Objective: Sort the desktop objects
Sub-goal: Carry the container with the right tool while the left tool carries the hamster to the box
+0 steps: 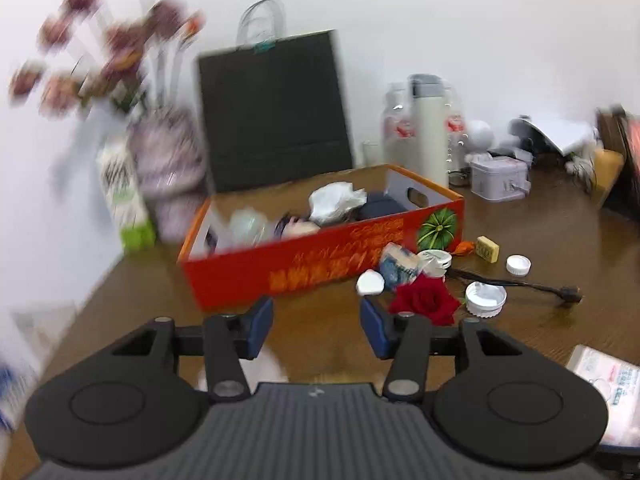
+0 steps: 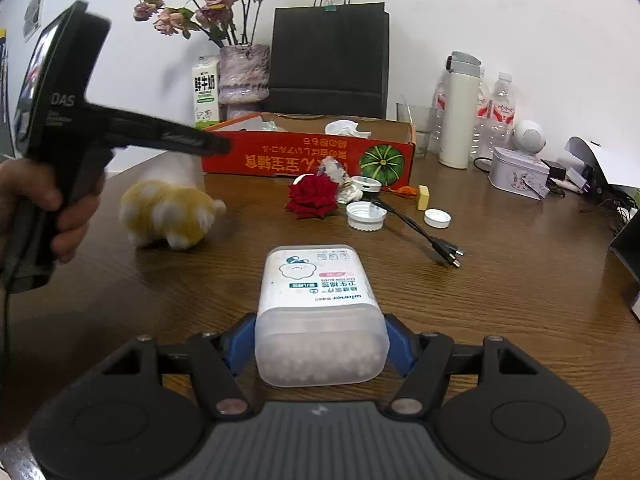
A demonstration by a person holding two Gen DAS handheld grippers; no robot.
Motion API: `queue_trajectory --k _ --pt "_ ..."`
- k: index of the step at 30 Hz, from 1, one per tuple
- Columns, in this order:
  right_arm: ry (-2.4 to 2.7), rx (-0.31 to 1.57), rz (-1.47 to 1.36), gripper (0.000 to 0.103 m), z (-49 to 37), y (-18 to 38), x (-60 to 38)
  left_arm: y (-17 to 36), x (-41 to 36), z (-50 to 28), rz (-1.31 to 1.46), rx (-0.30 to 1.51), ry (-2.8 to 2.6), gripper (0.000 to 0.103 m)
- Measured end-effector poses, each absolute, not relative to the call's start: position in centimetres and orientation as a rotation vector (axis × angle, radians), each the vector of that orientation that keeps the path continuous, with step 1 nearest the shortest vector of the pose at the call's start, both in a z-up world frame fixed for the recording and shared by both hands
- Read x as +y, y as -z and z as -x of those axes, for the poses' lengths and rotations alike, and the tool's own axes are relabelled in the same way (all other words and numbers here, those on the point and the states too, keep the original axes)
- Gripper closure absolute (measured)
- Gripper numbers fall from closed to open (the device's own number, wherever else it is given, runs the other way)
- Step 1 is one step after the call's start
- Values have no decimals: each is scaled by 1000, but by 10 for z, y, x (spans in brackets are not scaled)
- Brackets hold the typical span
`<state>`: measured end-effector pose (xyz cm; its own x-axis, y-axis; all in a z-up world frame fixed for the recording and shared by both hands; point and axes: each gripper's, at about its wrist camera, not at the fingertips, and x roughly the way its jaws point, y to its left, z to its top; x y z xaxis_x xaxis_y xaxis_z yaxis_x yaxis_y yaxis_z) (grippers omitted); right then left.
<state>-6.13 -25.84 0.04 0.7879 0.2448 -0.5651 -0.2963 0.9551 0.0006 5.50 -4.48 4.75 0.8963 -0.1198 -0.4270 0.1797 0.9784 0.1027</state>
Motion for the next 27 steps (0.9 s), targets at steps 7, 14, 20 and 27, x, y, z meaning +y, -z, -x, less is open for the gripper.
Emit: queue_trajectory --k 7,14,20,27 --pt "-302 591 91 37 41 -3 -253 -48 23 -44 20 474 86 11" --pt "-299 626 113 39 14 -1 -234 -20 29 -120 103 719 109 43" --pt "-304 581 57 39 30 -13 -244 -22 19 -87 102 654 123 61" --pt "-380 546 -104 39 14 -48 -265 -71 24 -59 148 522 142 62"
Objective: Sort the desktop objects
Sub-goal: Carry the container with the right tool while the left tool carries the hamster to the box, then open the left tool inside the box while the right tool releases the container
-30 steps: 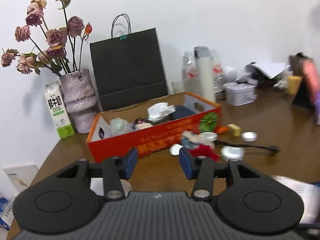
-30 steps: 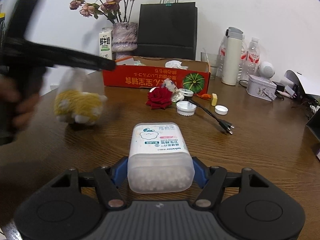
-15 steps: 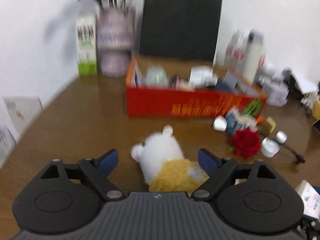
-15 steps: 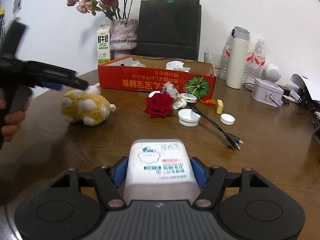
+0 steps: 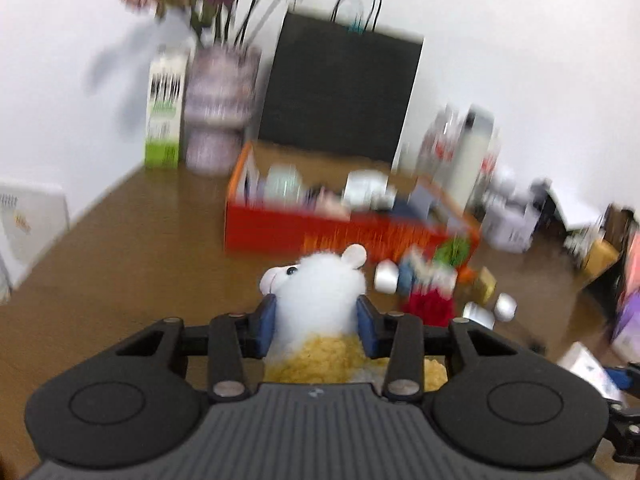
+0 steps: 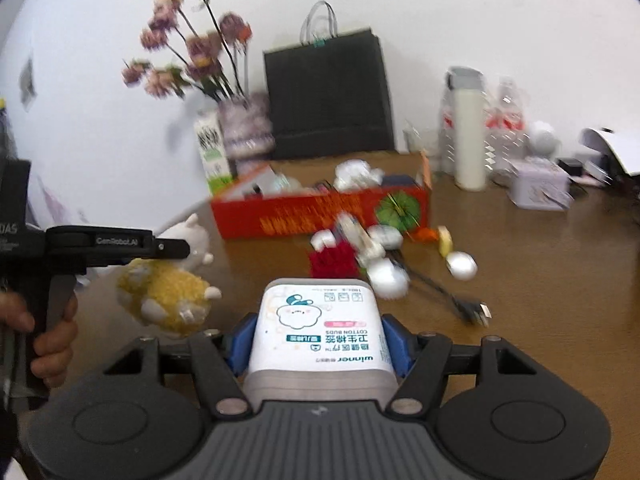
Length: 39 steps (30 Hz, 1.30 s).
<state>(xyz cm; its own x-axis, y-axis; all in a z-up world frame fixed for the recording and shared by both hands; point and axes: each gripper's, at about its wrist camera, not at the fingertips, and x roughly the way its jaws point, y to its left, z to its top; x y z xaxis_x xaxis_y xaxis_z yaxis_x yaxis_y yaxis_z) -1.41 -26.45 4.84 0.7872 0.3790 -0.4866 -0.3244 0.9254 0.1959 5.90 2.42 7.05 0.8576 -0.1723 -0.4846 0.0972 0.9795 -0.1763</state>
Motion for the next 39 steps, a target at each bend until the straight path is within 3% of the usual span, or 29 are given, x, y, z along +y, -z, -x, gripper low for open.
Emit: queue_trajectory --k 3,8,13,17,21,25,28,36,39 --pt "-455 523 -118 39 -30 -79 -260 -109 32 -104 117 492 115 61" --pt "-423 573 -146 39 -162 -126 -230 -141 31 -225 125 616 131 61" --pt "-249 735 -41 39 -293 -101 -186 -97 22 -325 108 793 48 61" --pt "-186 862 -34 39 -341 -62 -170 -66 21 -346 84 807 20 61" --pt "-162 917 -80 39 -350 -33 -166 -52 17 -337 36 748 42 60" --pt "-173 981 -160 33 -350 -22 -171 -56 18 -333 47 809 102 56" --pt "-198 923 -195 28 -338 -43 -179 -65 12 -320 -34 823 139 42" --pt "-178 776 -147 25 -284 -104 -199 -117 31 -278 64 780 86 30" --pt "-196 716 -105 24 -251 -114 -211 -137 32 -237 74 698 51 11"
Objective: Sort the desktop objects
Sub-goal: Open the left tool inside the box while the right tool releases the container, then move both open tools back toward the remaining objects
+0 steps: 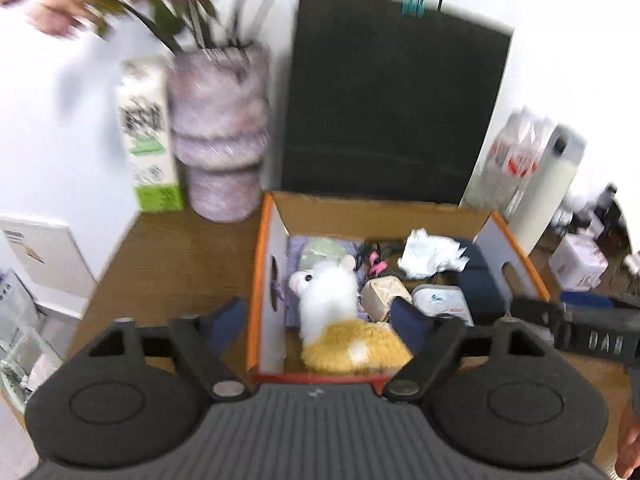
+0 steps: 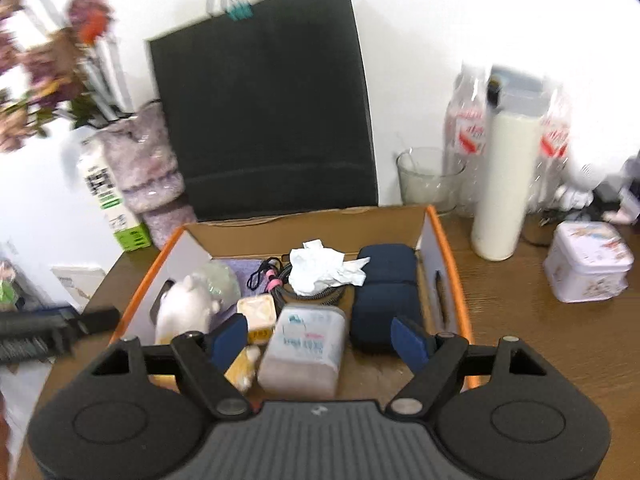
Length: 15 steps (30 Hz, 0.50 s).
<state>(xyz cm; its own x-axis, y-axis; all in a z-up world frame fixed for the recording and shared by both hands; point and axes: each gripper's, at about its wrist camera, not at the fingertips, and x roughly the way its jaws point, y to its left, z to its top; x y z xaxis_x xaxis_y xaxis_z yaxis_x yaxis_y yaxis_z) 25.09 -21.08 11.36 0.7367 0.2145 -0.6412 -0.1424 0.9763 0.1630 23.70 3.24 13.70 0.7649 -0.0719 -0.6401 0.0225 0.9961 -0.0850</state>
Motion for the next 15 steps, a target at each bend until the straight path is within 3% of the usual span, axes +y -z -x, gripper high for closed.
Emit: queue_trajectory --k 1,15 --pt "-208 691 -81 21 -234 -114 -215 -139 31 -216 75 646 55 0" --pt "-289 613 4 16 -11 -47 -238 -48 -12 -17 139 637 79 0"
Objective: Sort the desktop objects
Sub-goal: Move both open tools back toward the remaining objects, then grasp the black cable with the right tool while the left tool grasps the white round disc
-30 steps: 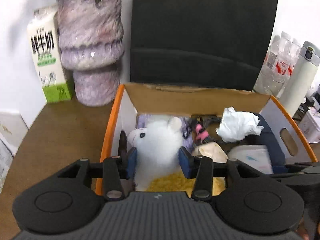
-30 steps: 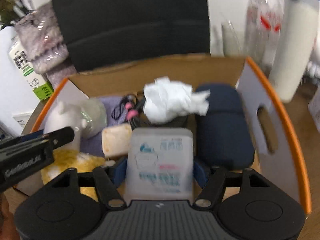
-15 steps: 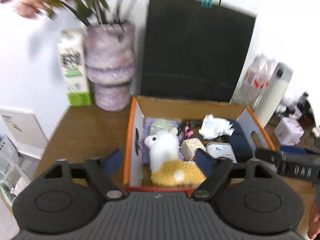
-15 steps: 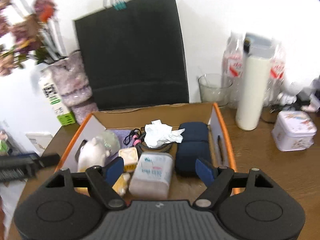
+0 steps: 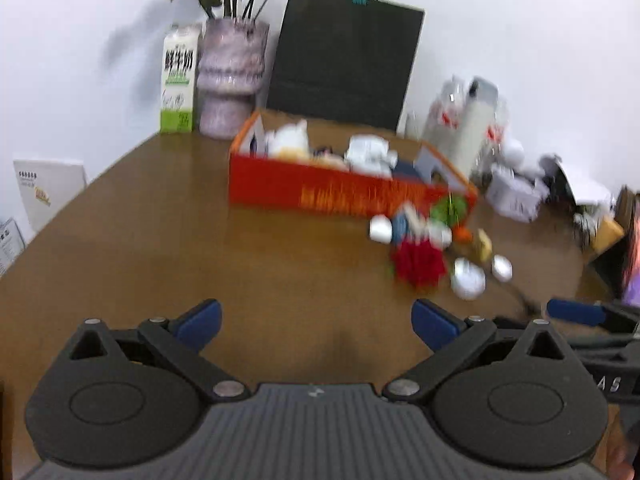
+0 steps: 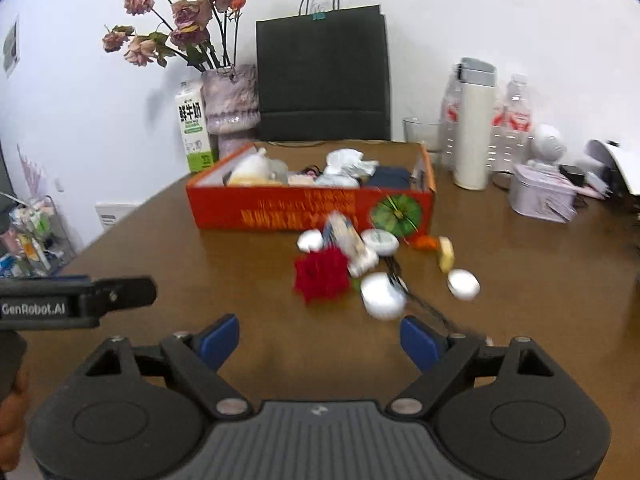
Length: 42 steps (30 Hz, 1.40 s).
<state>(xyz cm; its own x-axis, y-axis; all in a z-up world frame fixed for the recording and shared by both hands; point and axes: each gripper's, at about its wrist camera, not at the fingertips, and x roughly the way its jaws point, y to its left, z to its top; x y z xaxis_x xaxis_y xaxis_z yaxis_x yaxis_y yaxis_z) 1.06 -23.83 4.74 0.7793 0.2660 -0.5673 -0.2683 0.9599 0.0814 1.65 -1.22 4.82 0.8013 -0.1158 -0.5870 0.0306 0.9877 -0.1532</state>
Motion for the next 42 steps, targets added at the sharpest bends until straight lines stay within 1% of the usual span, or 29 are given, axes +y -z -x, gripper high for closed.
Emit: queue_trajectory --k 6,10,12,14,21,28,30,31,32,33,34,35,36,39,40,41,42 --pt "-282 560 95 14 41 -19 -226 -18 -14 23 93 613 107 0" --pt "-313 555 77 13 61 -8 -223 -5 -20 37 30 600 122 0" --pt "-303 558 60 13 65 -5 -225 -1 -21 37 11 624 97 0" --pt "-311 545 27 9 67 -5 -228 2 -21 39 20 622 100 0" --pt "-320 551 -103 10 66 -1 -245 7 -15 33 61 668 86 0" --pt "-296 564 -38 10 61 -2 -236 5 -19 31 29 649 153 0" --pt "-289 575 -43 13 53 -6 -244 1 -20 25 21 592 164 0" --pt "-265 574 -28 18 47 -9 -248 -2 -23 19 5 562 174 0" --pt "-245 568 -7 21 40 -11 -252 -5 -26 10 -13 552 183 0" --pt "-232 563 16 22 30 -13 -256 -9 -30 0 -24 549 199 0" --pt "-222 561 45 27 18 -15 -261 -13 -35 -12 -26 544 227 0" --pt "-216 567 68 34 5 -17 -265 -17 -40 -24 -16 538 250 0" --pt "-210 574 78 38 -8 -19 -269 -20 -46 -36 -2 535 277 0" --pt "-241 594 32 43 -53 -25 -278 -21 -72 -78 -5 541 362 0" --pt "-257 607 -9 46 -69 -27 -281 -19 -81 -93 -20 546 368 2" --pt "-270 621 -49 61 -82 -28 -284 -16 -85 -105 -15 549 369 7" --pt "-277 639 -87 65 -97 -27 -287 -14 -88 -116 -5 565 373 10"
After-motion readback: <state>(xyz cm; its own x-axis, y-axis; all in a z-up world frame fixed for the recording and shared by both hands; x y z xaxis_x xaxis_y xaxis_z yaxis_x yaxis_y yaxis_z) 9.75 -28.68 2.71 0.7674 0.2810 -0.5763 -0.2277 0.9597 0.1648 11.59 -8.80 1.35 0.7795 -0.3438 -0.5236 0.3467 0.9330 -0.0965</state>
